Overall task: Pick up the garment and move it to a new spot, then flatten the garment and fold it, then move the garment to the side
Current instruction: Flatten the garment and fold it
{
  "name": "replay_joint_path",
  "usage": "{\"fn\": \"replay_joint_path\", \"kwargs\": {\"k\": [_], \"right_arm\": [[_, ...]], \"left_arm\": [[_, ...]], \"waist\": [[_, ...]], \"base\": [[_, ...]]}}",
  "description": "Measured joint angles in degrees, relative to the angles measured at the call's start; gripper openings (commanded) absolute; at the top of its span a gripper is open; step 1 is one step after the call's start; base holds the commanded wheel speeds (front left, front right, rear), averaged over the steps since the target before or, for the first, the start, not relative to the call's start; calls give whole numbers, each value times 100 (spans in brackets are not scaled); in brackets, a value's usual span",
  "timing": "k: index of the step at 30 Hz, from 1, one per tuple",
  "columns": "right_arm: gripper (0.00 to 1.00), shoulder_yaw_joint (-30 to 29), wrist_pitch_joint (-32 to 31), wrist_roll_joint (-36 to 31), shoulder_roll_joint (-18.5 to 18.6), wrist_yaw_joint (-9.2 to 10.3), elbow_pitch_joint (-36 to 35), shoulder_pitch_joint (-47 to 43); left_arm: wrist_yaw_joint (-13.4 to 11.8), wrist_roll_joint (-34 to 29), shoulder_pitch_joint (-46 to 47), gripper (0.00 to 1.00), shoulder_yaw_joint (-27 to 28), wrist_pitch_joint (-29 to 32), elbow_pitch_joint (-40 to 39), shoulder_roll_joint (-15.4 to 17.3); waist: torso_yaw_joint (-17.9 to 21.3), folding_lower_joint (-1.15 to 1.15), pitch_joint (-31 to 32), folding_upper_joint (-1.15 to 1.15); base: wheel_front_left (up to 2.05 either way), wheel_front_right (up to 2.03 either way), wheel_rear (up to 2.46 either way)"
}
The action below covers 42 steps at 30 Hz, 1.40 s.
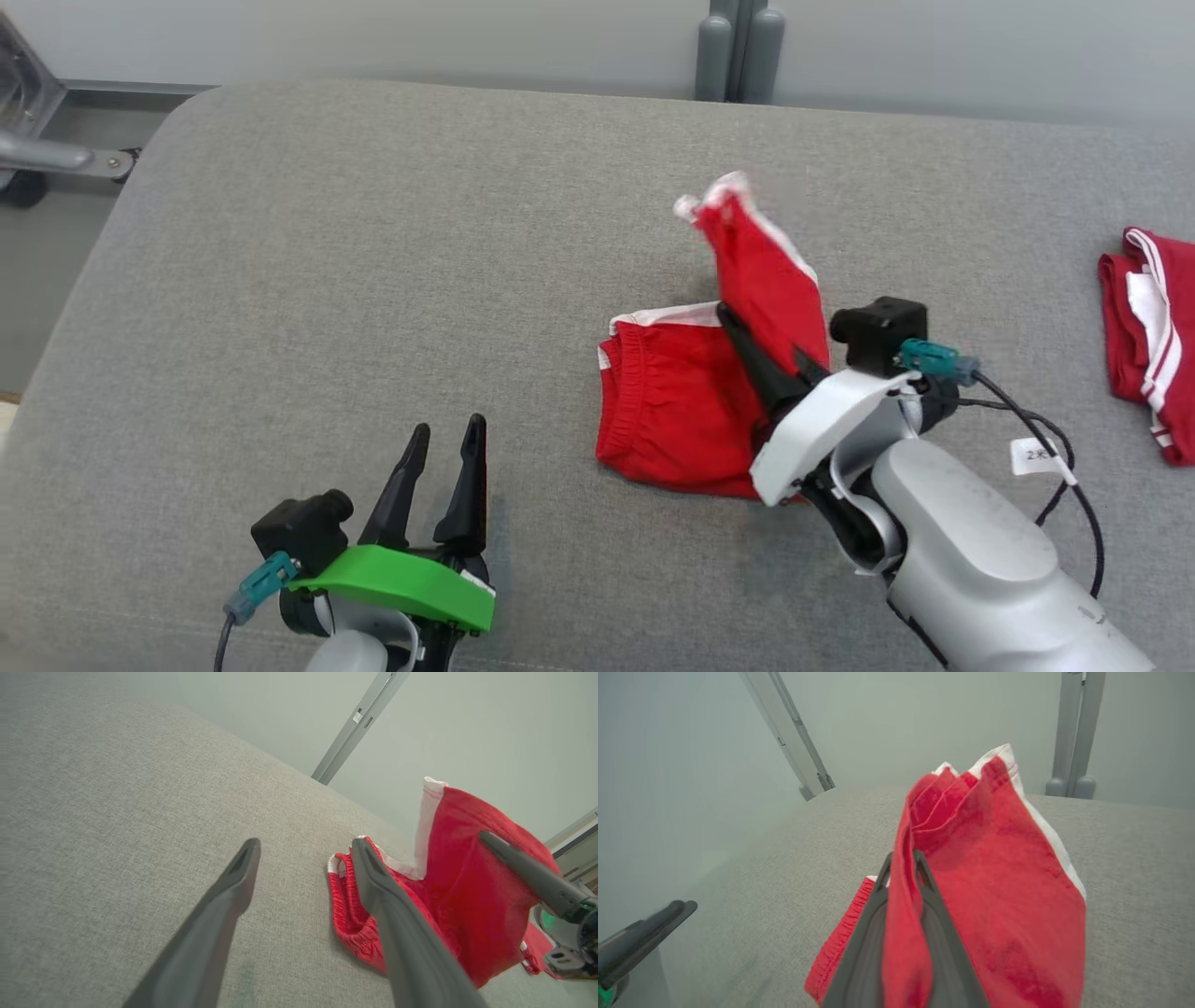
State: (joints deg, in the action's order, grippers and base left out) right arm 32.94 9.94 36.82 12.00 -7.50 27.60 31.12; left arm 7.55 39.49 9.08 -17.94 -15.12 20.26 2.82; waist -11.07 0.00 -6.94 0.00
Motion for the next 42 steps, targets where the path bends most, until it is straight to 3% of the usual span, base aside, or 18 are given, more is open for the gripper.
{"fn": "replay_joint_path", "kwargs": {"k": [6, 7, 8, 9, 15, 20, 26, 29, 36, 42], "right_arm": [[0, 634, -214, -65, -358, 0, 208, 21], [12, 697, -231, -76, -396, 0, 300, 15], [53, 739, -229, -75, -427, 0, 404, 2], [100, 775, -210, -73, -456, 0, 493, -10], [100, 805, 122, 37, -521, 0, 769, -33], [100, 417, 369, 127, -316, 0, 856, -126], [100, -401, 489, -165, -144, 0, 924, -453], [100, -1089, 505, -525, -122, 1, 697, -709], [100, -2310, 505, -1307, -319, 1, 126, -1463], [100, -2824, 506, -1639, -495, 1, -153, -1839]], "left_arm": [[0, 31, -67, 100, -70, -1, 22, 0], [0, 31, -89, 100, -67, -1, 24, 0], [0, 31, -113, 100, -63, 0, 30, 0], [0, 31, -128, 100, -59, 0, 38, 0], [-1, 12, -182, 100, 86, -1, 51, 1], [0, -110, -207, 100, 223, -1, 31, -3], [0, -606, -278, 100, 704, 0, 3, 0], [-1, -794, -316, 100, 940, -1, -29, 3], [-1, -1060, -392, 100, 1233, 0, -104, 1], [-2, -1244, -469, 100, 1357, 0, -149, -1]], "waist": [[-385, 0, 58, 0], [-429, 0, 67, 0], [-469, 0, 76, 0], [-501, 0, 86, 0], [-460, 0, 155, 0], [-242, 0, 205, 0], [98, 0, 274, 0], [283, 0, 310, 0], [682, 0, 384, 0], [885, 0, 408, 0]], "base": [[0, 0, 0], [0, 0, 0], [0, 0, 0], [0, 0, 0], [0, 0, 0], [0, 0, 0], [0, 0, 0], [0, 0, 0], [0, 0, 0], [0, 0, 0]]}}
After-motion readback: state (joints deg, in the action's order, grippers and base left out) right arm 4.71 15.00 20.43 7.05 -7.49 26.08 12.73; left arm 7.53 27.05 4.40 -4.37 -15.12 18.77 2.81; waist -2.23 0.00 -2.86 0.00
